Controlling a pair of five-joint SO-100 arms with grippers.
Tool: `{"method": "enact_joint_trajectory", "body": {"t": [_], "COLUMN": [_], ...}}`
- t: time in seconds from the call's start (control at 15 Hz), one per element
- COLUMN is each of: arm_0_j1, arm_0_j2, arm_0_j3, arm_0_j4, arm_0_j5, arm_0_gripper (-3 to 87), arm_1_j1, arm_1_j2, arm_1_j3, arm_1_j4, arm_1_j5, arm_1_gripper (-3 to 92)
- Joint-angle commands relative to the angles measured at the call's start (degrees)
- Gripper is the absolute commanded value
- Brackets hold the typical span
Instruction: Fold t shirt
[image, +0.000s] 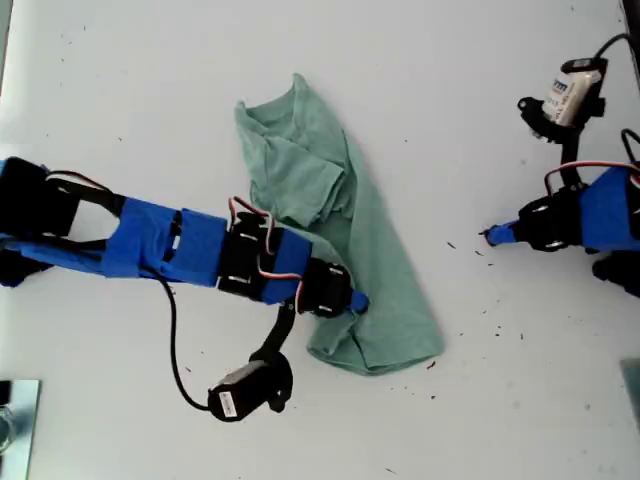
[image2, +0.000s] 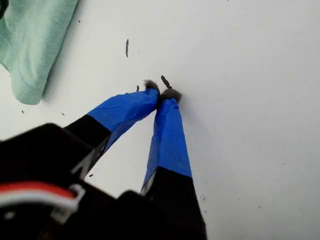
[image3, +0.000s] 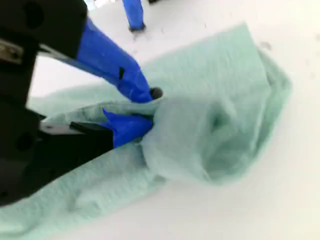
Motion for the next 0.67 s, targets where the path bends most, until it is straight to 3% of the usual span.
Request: {"method": "enact_joint_trajectory", "body": {"t": [0.0,0.13,0.6], "arm_0_j1": [-0.09,0.53,5.71], "arm_0_j2": [-2.55,1.32,42.98], "arm_0_j3": [-3.43,-3.43,4.66], "arm_0_j4": [-4.31,-0.53,21.36], "arm_0_j5": [3.25,4.22,5.36], "arm_0_gripper": [20.3,21.4,18.4], "arm_1_j1": [-0.09,0.00,-0.26], "arm_1_j2": [0.88,0.97,0.97], "arm_1_j3": [1.93,2.02,2.02], "arm_1_j4": [0.44,0.44,0.44], "arm_1_j5": [-0.44,-0.53,-0.35], "arm_1_gripper": [2.3,2.3,2.3]}}
